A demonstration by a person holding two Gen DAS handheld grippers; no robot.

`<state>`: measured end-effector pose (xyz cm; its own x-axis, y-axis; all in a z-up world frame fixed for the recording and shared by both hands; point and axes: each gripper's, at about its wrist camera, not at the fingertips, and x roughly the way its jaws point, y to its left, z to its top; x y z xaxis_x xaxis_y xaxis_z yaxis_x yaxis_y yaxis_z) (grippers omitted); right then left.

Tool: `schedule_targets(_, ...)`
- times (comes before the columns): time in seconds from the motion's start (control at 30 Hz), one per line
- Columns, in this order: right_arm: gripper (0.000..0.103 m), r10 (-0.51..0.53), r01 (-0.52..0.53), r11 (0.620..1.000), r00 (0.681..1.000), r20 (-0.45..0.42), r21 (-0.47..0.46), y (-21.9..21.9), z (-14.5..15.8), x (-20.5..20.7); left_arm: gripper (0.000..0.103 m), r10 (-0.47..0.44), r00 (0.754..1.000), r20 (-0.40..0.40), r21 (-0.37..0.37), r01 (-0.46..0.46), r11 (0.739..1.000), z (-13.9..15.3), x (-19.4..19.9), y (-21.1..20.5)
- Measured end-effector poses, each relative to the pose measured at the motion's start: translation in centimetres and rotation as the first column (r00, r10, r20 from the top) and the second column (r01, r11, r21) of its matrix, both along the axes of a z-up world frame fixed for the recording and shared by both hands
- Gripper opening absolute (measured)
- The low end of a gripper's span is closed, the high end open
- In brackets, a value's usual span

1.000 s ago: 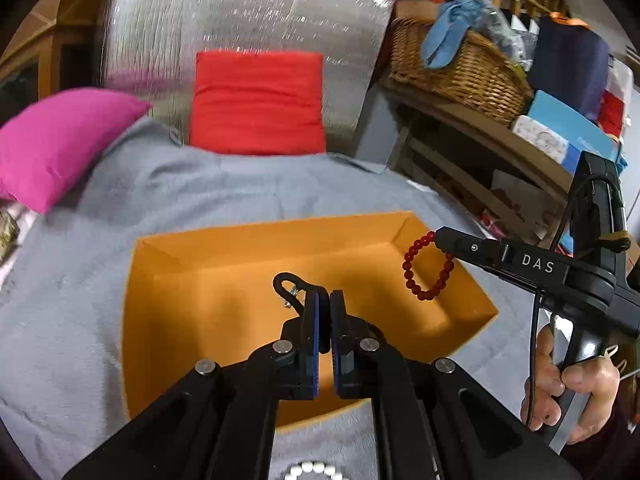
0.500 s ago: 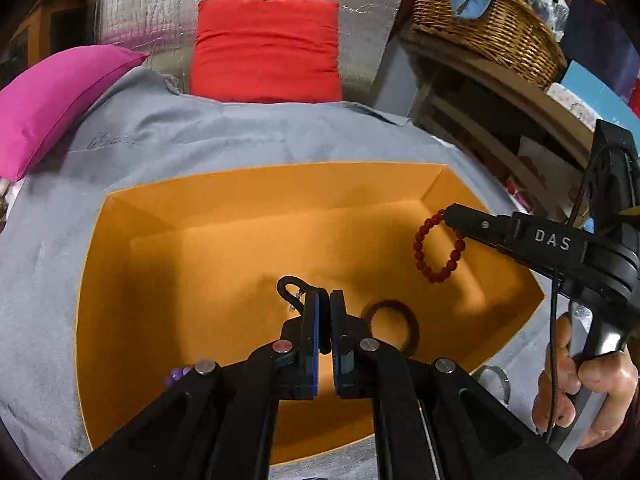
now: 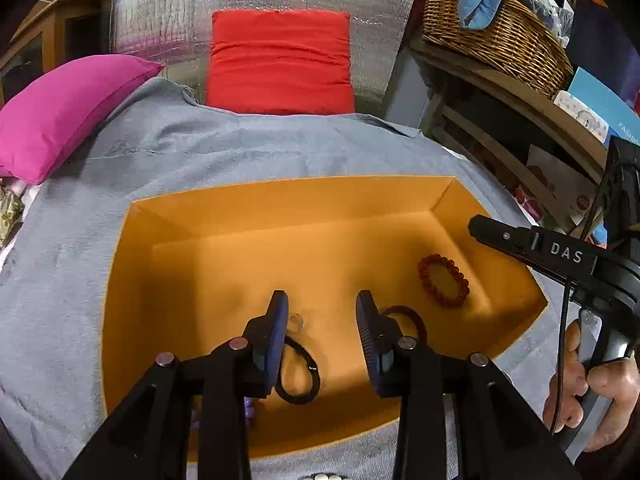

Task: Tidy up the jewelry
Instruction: 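Raise both open tools out of the box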

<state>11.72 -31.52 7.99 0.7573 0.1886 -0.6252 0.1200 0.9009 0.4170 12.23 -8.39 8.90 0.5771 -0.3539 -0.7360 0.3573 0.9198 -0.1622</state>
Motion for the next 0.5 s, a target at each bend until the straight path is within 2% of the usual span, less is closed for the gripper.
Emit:
schedule_targets(0.13,0.013,0.005,-0.005,1.000,1.000,0.011,0.011,-0.2,0.6,-1.6,0.041,0.015,1.000,0.021,-0.002,-0.015,1.000,0.9,-1.3,0.8)
schedule_targets(0.2,0.013,0.010,-0.010,1.000,1.000,0.021,0.005,-0.2,1.1,-2.7,0.048,0.023,0.999,0.049,-0.006,-0.023,1.000,1.7,-2.5,1.2)
schedule_targets(0.33,0.013,0.027,-0.026,1.000,0.999,0.039,-0.007,-0.1,2.0,-4.9,0.057,0.028,0.994,0.110,-0.003,-0.028,1.000,3.1,-4.9,1.8)
schedule_targets(0.43,0.021,0.040,-0.040,0.999,0.998,0.043,-0.008,-0.1,2.5,-6.5,0.059,0.022,0.989,0.147,0.005,-0.023,1.000,4.0,-7.0,2.3)
schedule_targets(0.5,0.022,0.049,-0.048,0.999,0.998,0.047,-0.017,-0.1,2.7,-7.6,0.059,0.016,0.987,0.157,0.013,-0.018,1.000,4.2,-8.1,2.5)
